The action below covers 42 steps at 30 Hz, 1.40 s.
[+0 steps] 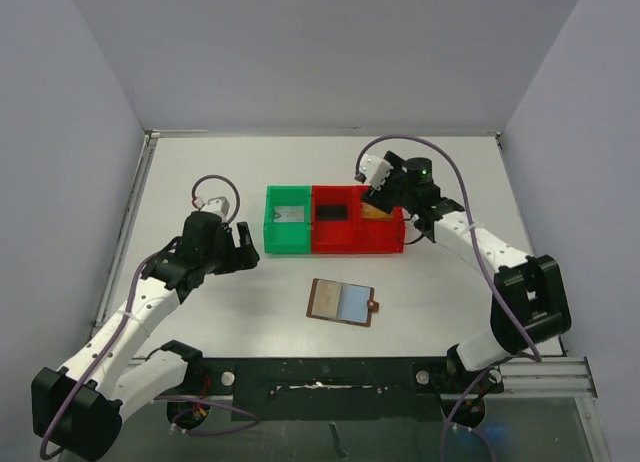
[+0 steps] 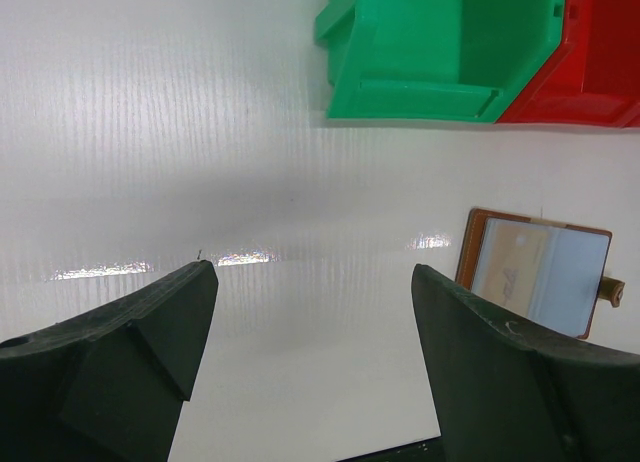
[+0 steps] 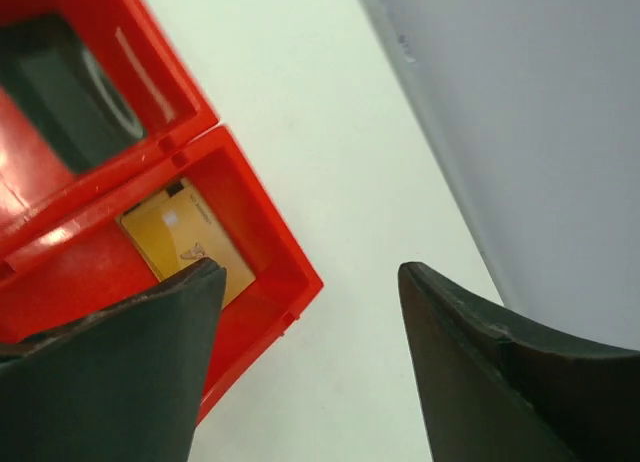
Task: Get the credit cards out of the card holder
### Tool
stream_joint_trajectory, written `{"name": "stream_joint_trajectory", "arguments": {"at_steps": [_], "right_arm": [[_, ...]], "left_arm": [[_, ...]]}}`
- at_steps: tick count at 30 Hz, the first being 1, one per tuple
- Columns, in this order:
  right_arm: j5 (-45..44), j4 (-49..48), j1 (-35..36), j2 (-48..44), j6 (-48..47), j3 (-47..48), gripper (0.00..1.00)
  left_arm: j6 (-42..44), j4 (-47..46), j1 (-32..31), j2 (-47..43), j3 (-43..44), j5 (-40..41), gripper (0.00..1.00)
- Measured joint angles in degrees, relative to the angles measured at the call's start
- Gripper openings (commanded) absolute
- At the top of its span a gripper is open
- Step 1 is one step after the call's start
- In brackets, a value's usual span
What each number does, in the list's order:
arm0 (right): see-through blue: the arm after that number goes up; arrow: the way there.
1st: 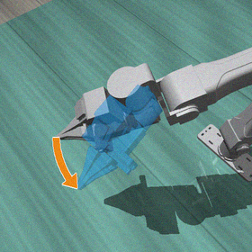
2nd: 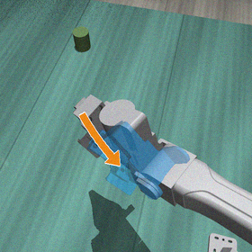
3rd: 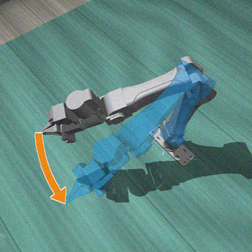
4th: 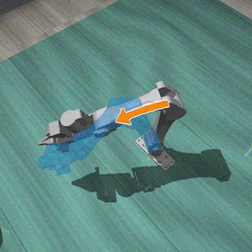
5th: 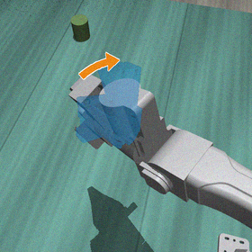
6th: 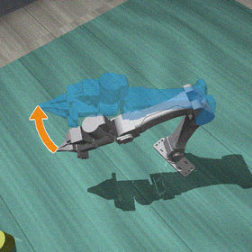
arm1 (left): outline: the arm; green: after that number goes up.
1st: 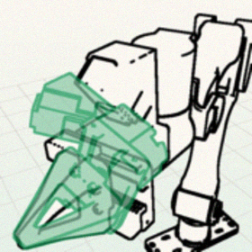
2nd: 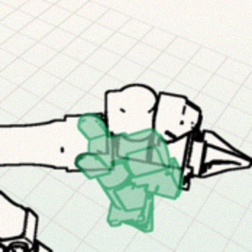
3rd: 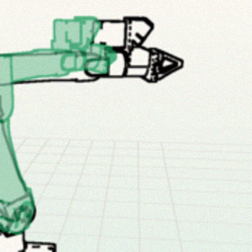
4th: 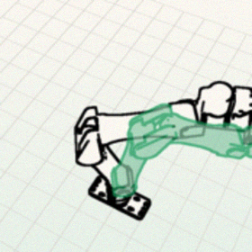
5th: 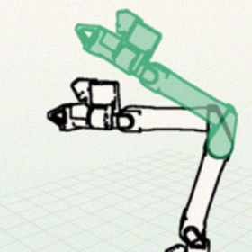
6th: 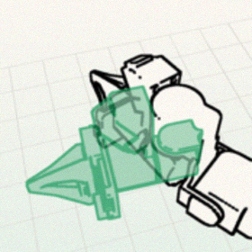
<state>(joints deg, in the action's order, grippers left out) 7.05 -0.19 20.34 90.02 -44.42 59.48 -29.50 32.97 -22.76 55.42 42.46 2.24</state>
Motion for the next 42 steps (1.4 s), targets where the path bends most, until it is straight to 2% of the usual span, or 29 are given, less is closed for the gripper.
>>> {"name": "stream_joint_trajectory", "arguments": {"at_steps": [5,13,20,23,27,29,35,42], "right_arm": [[-2.2,-5.0,0.0,-11.5,17.6,-4.3,0.98],[-9.4,-2.8,-0.1,-20.8,54.9,-7.1,0.98],[-8.1,1.8,0.3,-24.4,76.2,-17.4,0.98],[-8.5,4.0,3.7,-26.0,81.9,-20.6,0.98],[-13.9,8.2,14.7,-26.3,86.8,-20.7,1.00],[-16.9,10.6,18.8,-25.0,88.7,-19.4,0.96],[-23.1,14.8,25.1,-16.2,93.8,-13.7,0.83],[-30.1,20.3,35.5,-3.3,101.2,-3.8,0.77]], "left_arm": [[0.0,0.0,0.0,-1.2,-0.1,0.0,0.80],[0.0,-0.1,0.0,-1.6,-0.4,0.1,0.80],[0.0,-0.1,0.0,-1.6,-0.4,0.1,0.80],[-0.1,-0.1,0.0,-1.5,-0.4,0.4,0.80],[-0.3,-0.1,0.0,-1.5,-0.4,0.9,0.80],[-0.3,-0.1,0.0,-1.8,-0.4,1.2,0.80],[-3.6,-0.6,0.2,-5.0,-0.5,2.9,0.80],[-13.6,-5.1,0.3,-10.6,-3.8,-0.2,0.80]]}}
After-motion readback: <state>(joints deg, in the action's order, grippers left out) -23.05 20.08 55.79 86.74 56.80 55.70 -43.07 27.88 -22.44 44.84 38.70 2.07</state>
